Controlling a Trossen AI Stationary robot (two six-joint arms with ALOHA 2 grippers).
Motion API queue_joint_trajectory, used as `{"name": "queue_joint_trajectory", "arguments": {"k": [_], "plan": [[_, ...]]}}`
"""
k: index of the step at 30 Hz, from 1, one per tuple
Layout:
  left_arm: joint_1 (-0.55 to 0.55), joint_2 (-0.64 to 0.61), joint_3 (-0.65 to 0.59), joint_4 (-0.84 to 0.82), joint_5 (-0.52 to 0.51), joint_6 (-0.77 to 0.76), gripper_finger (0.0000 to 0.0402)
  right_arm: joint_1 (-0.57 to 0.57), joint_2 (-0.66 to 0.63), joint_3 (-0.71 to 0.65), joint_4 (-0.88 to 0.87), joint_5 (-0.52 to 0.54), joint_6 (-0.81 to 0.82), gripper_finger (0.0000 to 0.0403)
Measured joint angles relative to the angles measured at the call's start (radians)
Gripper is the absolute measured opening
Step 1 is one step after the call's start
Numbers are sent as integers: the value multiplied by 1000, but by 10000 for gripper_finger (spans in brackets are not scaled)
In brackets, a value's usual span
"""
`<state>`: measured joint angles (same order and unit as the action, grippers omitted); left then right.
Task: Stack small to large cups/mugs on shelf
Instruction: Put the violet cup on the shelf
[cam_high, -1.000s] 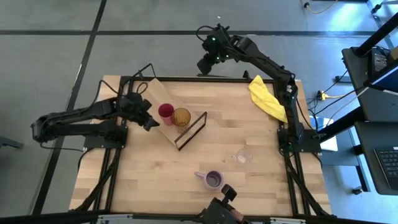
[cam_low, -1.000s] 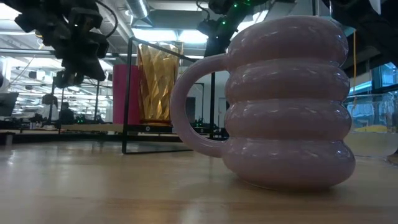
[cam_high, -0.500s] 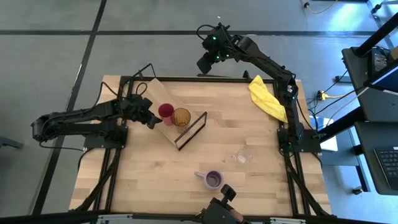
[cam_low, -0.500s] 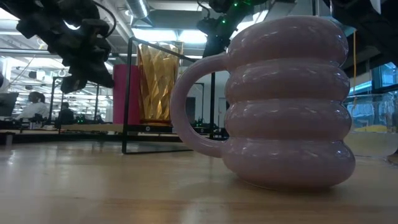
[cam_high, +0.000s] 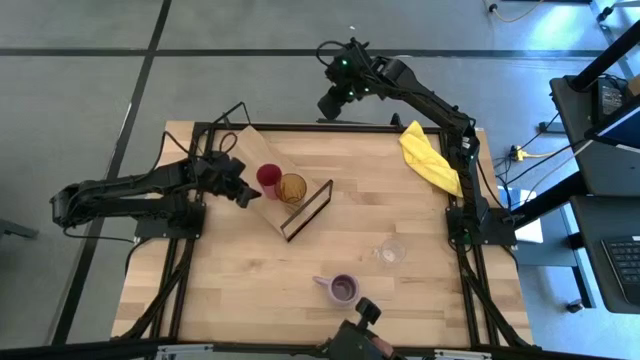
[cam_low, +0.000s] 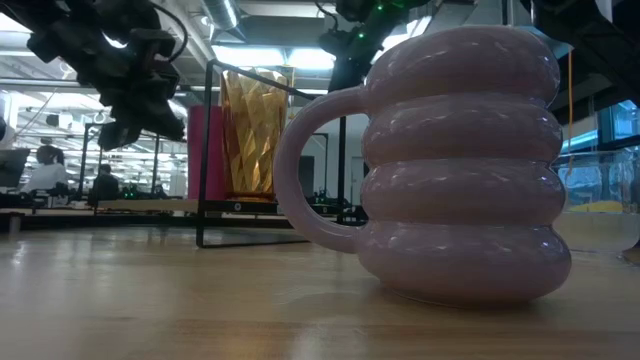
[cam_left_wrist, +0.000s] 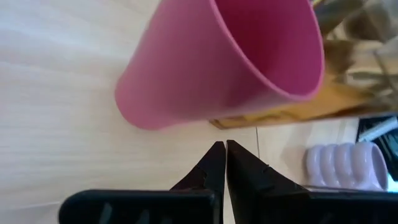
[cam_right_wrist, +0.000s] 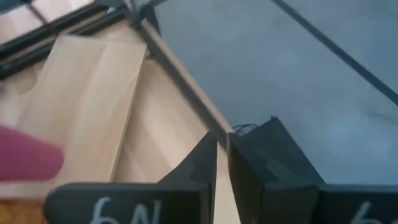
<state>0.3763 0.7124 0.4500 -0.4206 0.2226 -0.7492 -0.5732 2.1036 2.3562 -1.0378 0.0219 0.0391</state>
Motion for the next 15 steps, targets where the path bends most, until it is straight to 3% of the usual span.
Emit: {"name": "queue_joint_trajectory", "arguments": {"k": [7,12,15], "plan": [[0,-69,1,-10,50,36,8,1,-38,-1,-48,-217,-69,40],[-38,-176,30,-25,49,45,8,-5,-97,-1,-104,-378,-24,42],[-87,-227,69,-45,17,40,8,-13,-139,-1,-183,-382,-19,56]]}}
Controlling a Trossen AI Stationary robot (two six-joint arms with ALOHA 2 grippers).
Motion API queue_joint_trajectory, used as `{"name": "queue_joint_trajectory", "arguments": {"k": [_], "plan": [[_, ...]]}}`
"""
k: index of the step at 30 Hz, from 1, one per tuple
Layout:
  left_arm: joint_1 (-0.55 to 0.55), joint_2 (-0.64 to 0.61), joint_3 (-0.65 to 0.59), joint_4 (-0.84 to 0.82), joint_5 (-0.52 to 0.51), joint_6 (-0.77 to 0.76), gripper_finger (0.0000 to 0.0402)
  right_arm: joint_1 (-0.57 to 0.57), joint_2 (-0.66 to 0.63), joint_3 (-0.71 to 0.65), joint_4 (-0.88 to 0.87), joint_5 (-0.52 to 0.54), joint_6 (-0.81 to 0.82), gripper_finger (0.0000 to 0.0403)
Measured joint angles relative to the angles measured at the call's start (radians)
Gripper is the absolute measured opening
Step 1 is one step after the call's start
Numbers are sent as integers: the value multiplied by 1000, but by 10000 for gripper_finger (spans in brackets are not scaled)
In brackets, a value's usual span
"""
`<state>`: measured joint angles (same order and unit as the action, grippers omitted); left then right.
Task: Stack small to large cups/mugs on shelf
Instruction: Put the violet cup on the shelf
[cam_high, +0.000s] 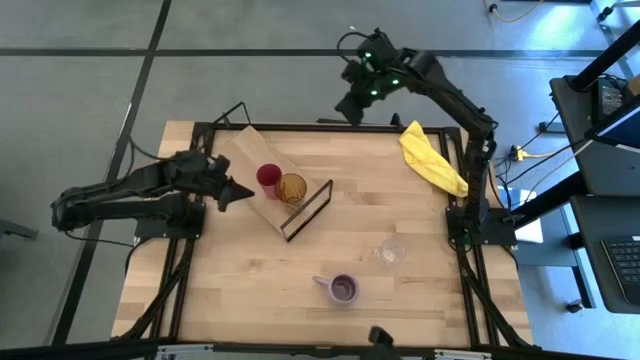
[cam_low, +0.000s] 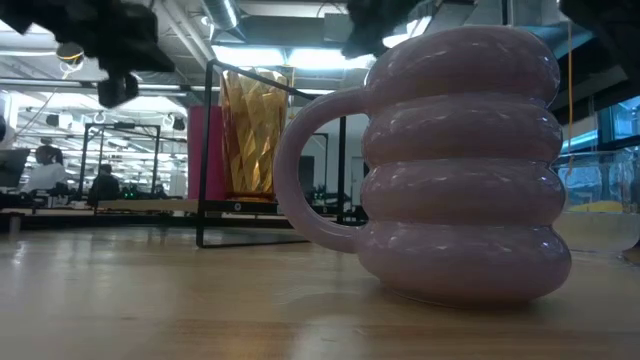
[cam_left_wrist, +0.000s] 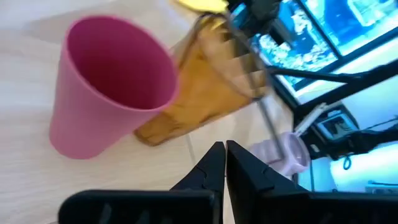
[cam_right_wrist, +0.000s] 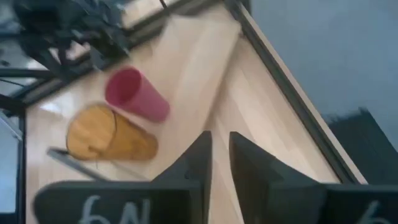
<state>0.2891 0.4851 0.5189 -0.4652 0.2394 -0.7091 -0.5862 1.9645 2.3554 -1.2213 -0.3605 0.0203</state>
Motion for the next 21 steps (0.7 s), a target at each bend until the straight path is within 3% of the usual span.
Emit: {"name": "queue_joint_trajectory", "arguments": {"k": [7,12,21], "plan": [[-192,9,82,-75,-124,-25,8,41,-59,0,-186,20,-4,124],[-358,76,153,-89,-249,-44,9,103,-80,0,-218,55,-23,166],[-563,245,331,-77,-388,-75,51,200,-104,0,-211,55,-49,186]]}}
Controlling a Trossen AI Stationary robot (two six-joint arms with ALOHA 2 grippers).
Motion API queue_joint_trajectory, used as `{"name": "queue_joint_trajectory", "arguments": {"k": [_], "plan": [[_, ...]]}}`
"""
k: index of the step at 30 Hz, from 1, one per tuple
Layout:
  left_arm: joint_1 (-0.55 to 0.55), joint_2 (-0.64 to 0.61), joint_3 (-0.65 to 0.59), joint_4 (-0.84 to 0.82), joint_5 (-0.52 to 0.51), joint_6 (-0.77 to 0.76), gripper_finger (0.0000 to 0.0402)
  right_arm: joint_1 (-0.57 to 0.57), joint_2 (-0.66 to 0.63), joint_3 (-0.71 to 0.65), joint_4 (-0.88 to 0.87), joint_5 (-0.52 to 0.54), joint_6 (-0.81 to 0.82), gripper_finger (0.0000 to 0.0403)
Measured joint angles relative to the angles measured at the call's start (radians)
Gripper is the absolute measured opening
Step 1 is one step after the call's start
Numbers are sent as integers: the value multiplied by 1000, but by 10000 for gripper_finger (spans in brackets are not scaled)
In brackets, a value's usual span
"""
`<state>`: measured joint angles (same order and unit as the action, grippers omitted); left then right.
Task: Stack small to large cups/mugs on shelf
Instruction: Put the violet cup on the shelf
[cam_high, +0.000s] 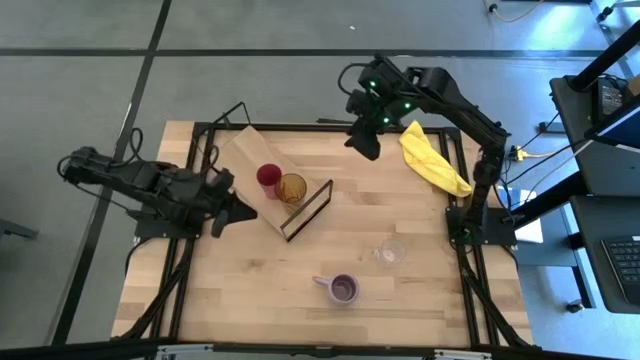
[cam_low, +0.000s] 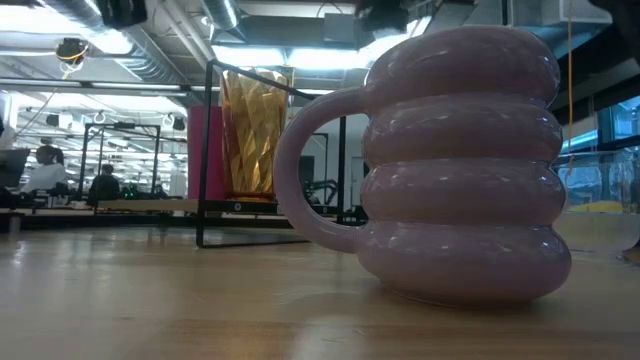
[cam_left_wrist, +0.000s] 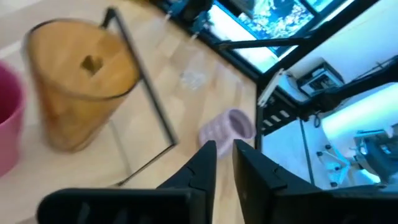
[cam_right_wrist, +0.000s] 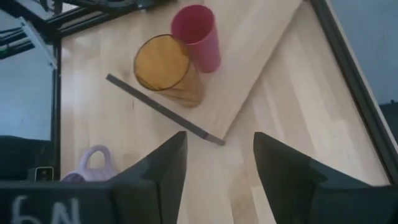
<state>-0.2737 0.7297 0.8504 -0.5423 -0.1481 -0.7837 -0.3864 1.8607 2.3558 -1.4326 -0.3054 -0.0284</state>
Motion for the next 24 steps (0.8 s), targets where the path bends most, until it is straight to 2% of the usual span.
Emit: {"name": "queue_joint_trajectory", "arguments": {"k": [3,5,8,12,17,24], "plan": [[-21,58,58,44,-5,23,60,23,-2,0,1,0,-7,186],[-27,101,109,91,-13,127,60,36,-1,0,1,0,-27,186],[-45,172,234,109,-92,331,52,55,-3,0,1,0,-66,186],[-42,283,448,-68,-163,528,44,68,-28,0,1,0,-109,186],[-17,465,697,-348,-177,645,43,67,-89,0,0,56,-129,186],[19,676,930,-446,-166,781,51,67,-177,0,20,157,-104,186]]}}
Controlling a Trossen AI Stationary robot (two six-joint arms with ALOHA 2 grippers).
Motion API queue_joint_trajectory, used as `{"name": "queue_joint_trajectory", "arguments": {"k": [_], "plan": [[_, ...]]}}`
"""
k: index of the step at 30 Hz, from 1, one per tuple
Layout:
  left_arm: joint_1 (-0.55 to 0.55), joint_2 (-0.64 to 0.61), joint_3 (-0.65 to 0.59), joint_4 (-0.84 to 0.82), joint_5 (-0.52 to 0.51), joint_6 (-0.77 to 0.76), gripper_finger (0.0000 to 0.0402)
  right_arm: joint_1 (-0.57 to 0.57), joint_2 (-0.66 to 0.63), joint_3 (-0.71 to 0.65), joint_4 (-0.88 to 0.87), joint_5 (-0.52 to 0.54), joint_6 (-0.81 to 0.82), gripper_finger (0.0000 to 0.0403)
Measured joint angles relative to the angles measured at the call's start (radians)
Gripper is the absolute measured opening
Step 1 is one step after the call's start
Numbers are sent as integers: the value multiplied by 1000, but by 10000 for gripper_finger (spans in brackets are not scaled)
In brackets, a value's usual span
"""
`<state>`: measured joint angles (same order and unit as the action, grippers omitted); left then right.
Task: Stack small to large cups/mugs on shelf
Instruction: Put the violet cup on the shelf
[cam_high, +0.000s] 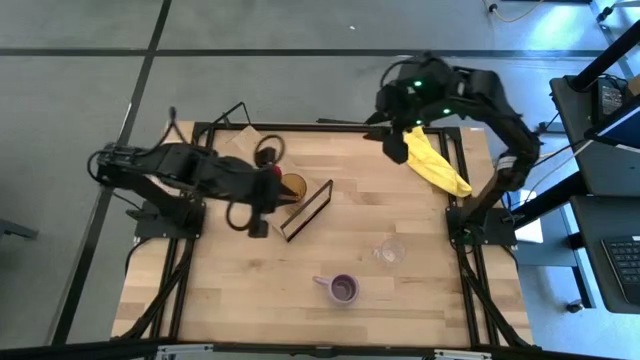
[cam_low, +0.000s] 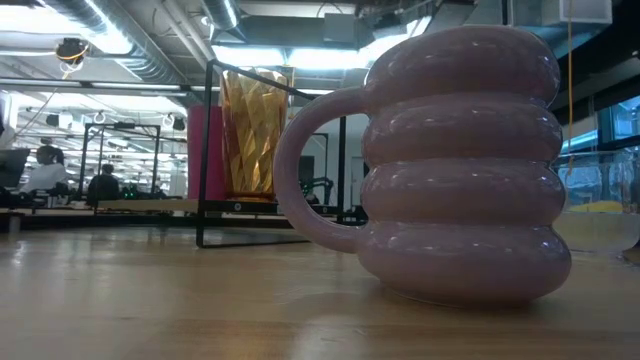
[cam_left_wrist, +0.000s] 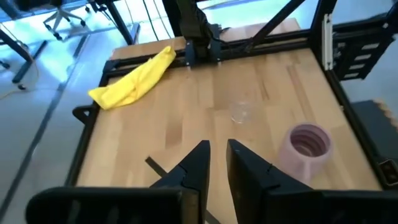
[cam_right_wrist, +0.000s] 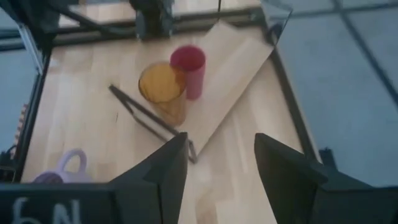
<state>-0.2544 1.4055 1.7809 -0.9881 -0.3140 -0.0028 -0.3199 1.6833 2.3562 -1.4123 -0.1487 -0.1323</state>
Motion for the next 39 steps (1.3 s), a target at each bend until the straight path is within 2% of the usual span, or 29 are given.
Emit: {"name": "queue_joint_trajectory", "arguments": {"k": [7,10,17,20,24,30,35,39], "plan": [[32,143,83,-36,114,20,79,5,-71,0,7,-3,19,186],[27,192,83,-55,114,96,94,17,-97,0,-2,-6,50,186],[-18,239,83,-138,-37,449,105,73,-124,0,3,5,158,186],[-26,236,103,-130,-57,434,105,85,-120,0,-4,50,179,186],[-61,230,172,-104,-81,376,101,101,-113,0,-4,46,220,186],[-127,231,256,61,-206,378,96,138,-114,0,66,49,288,186],[-191,230,310,193,-200,365,95,183,-114,0,159,42,373,186],[-231,232,329,200,-187,401,94,218,-114,0,249,55,400,186]]}}
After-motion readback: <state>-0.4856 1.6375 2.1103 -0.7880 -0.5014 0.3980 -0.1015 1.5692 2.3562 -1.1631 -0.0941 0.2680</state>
